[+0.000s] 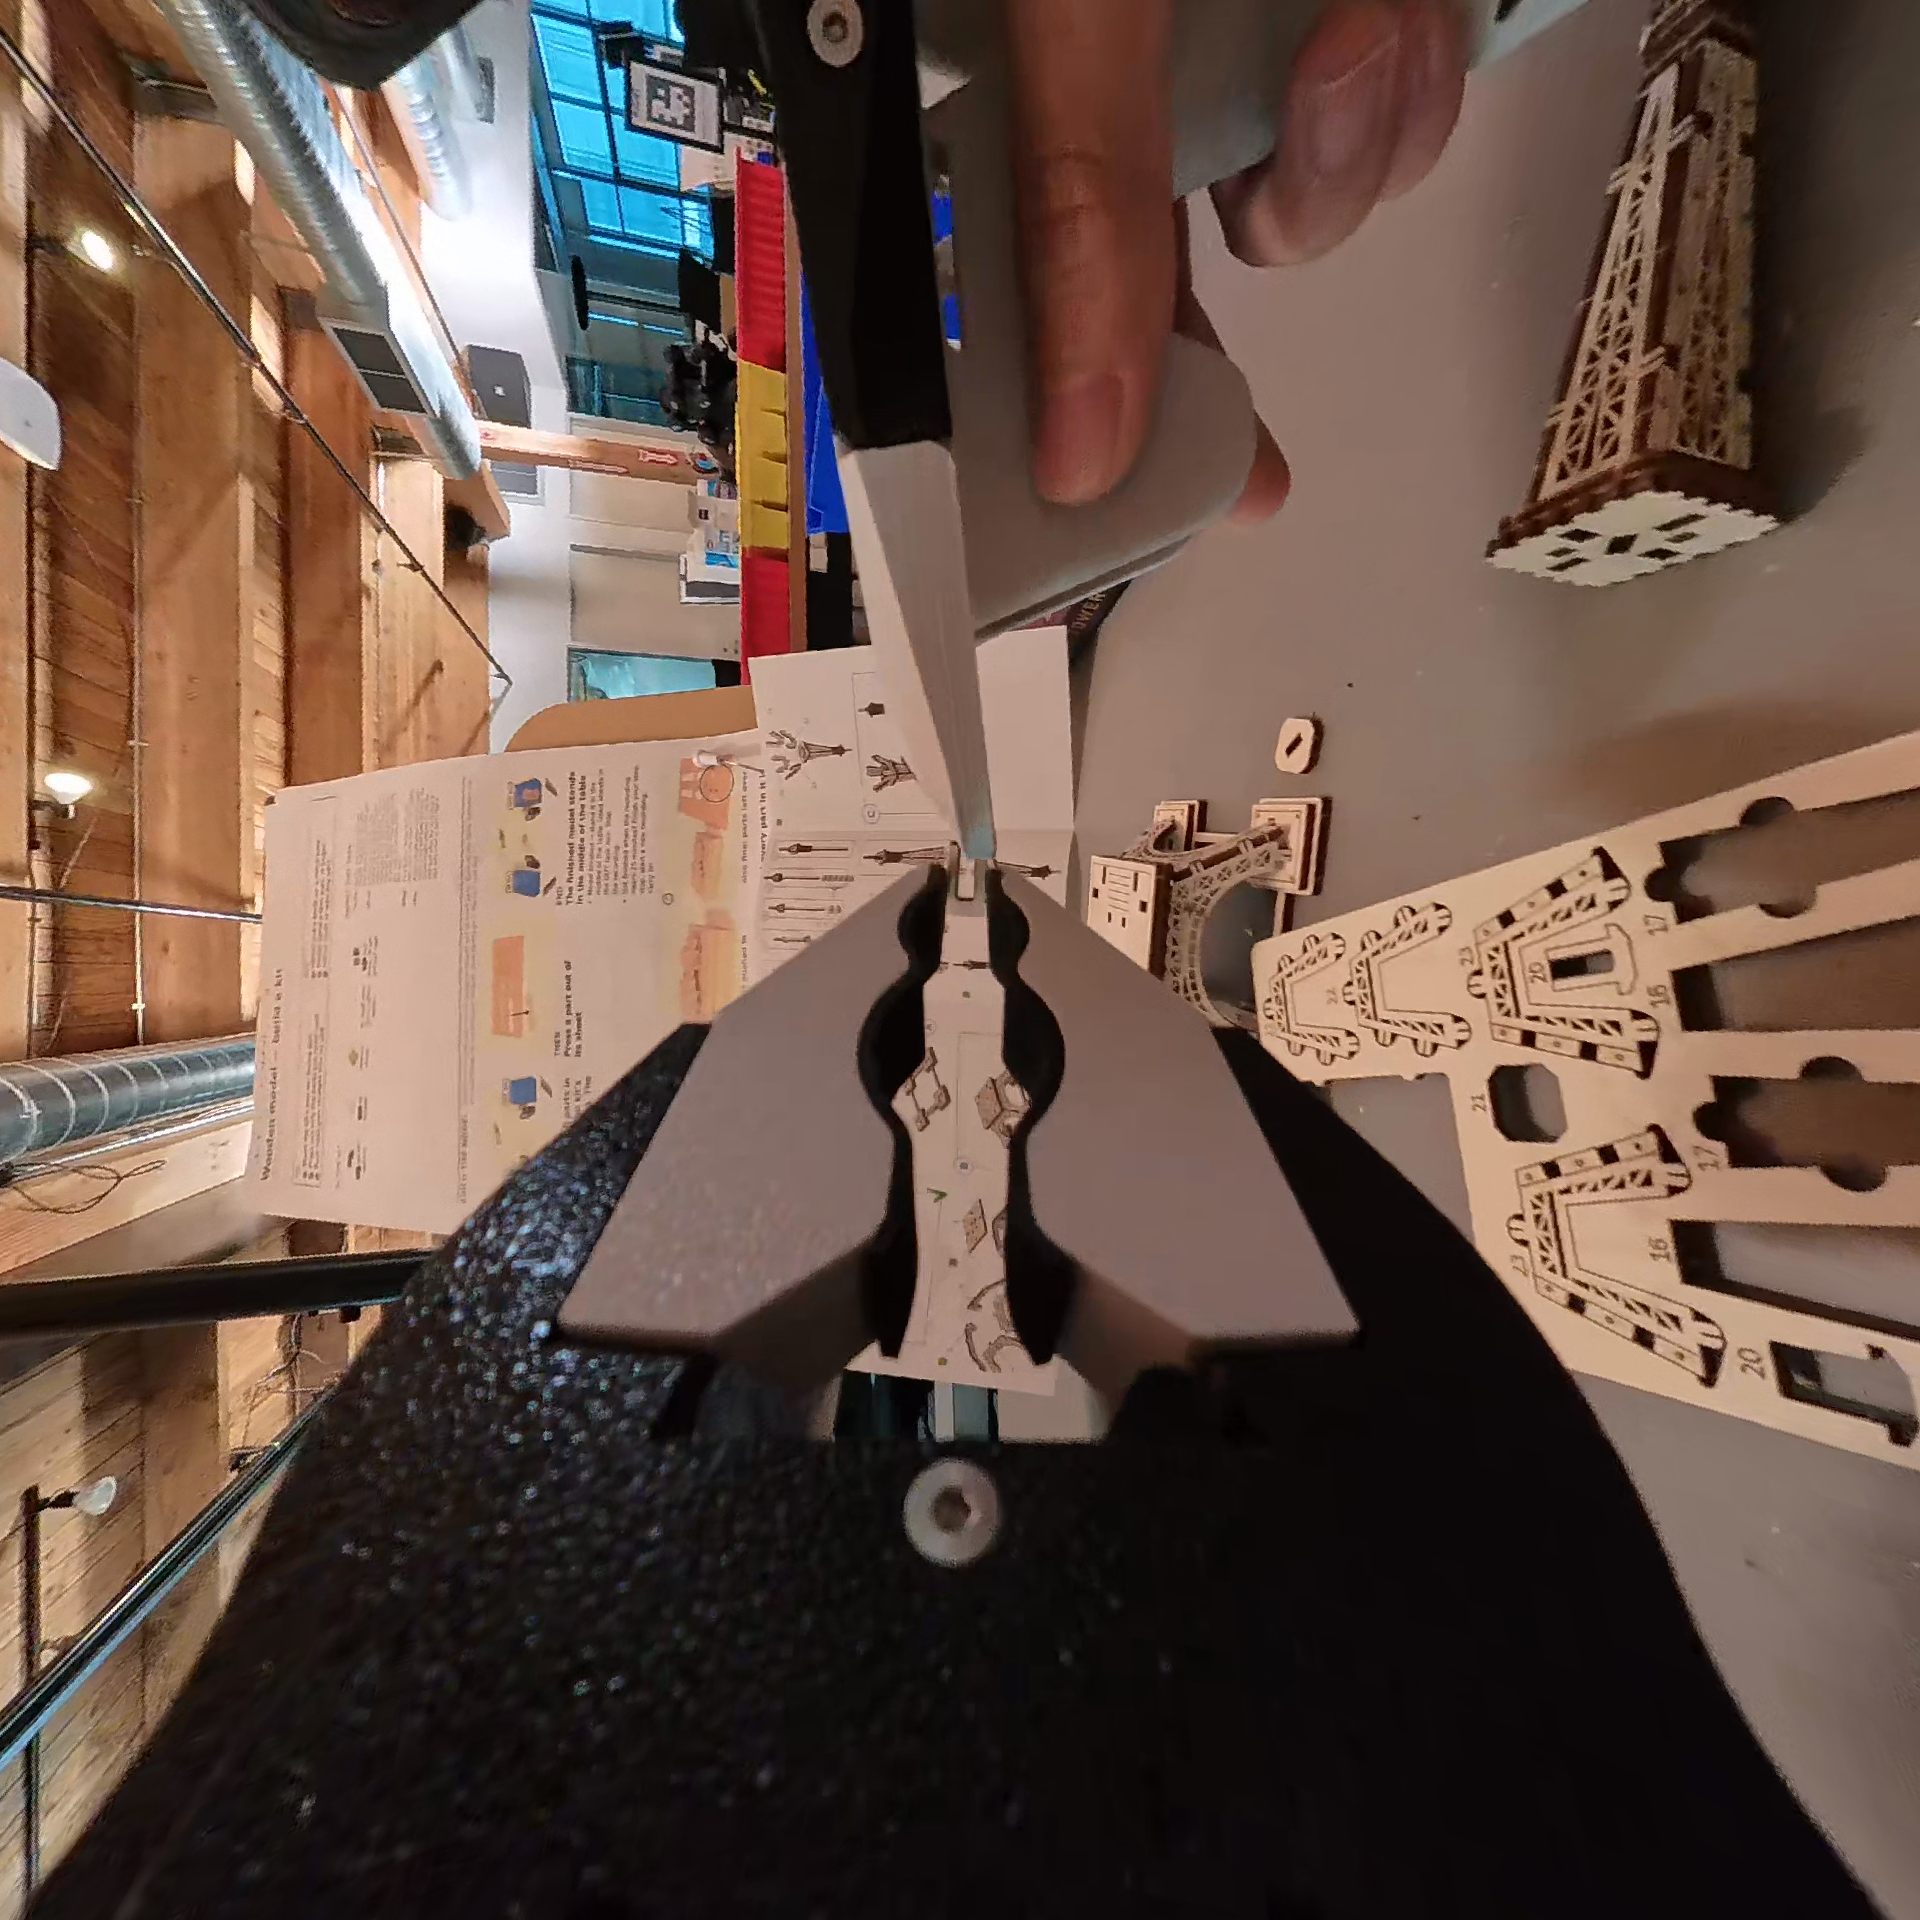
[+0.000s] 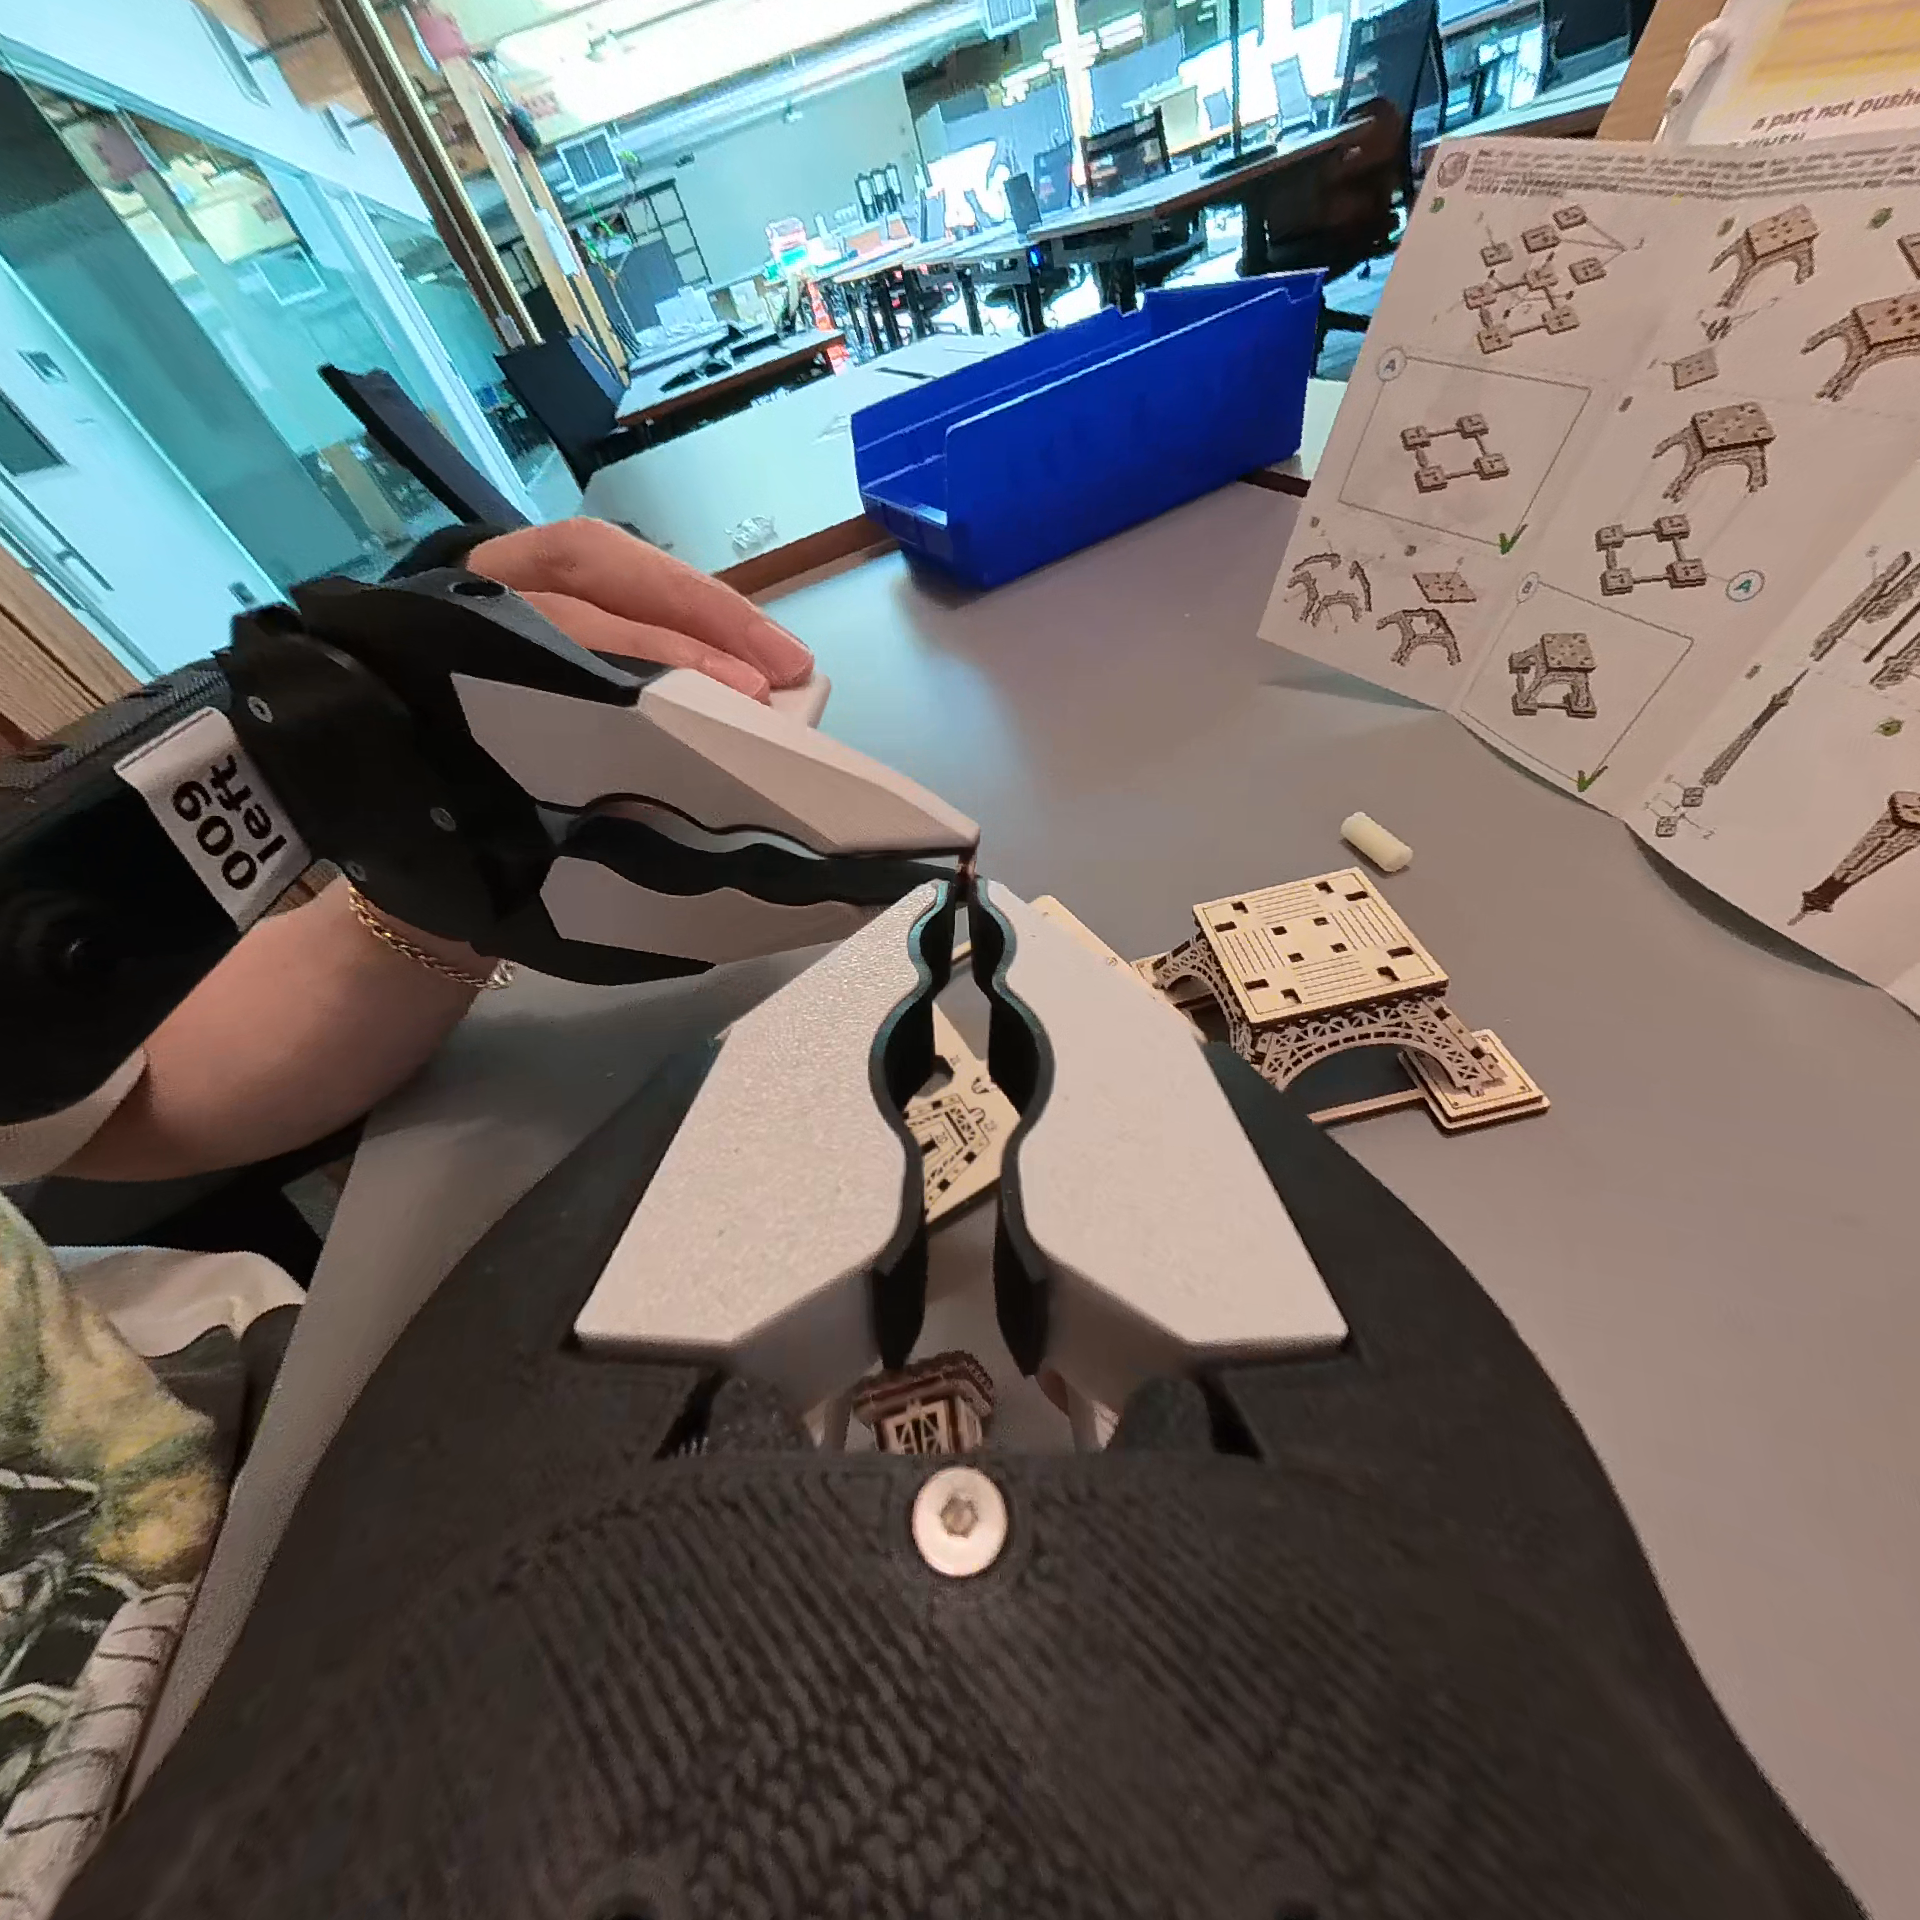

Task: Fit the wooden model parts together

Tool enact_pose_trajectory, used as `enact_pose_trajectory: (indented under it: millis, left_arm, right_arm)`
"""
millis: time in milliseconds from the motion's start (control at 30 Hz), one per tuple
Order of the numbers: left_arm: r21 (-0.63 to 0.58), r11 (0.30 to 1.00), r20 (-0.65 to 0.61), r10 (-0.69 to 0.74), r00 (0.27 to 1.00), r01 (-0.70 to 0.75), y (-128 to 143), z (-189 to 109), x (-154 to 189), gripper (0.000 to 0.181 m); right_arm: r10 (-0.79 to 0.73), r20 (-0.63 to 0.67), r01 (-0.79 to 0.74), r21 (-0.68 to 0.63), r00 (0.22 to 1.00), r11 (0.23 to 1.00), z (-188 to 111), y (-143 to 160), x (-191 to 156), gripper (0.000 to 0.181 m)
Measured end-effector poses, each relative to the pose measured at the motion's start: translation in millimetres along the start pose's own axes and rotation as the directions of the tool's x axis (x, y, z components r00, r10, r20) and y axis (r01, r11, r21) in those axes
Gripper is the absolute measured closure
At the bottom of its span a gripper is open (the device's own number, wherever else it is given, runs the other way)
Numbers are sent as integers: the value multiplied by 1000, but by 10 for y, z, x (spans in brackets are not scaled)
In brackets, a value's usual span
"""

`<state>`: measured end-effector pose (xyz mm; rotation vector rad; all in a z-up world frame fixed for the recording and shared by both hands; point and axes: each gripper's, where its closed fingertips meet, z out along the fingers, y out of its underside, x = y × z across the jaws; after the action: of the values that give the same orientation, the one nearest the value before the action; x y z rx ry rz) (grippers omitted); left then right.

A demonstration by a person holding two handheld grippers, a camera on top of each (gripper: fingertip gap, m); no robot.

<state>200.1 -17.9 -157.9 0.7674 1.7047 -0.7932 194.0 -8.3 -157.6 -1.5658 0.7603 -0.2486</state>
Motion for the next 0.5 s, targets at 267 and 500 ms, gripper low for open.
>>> enact_pose_trajectory:
  millis: [267,500]
  left_arm:
    - [-3,997,-52,-78,996,78,24,23,62,176]
    - [28,947,-99,-316,944,320,56,30,43,176]
  right_arm:
    - [-63,-27,62,-30,998,998,16,45,20,181]
    - [-129,-18,129,-3,991,992,-46,-11,34,179]
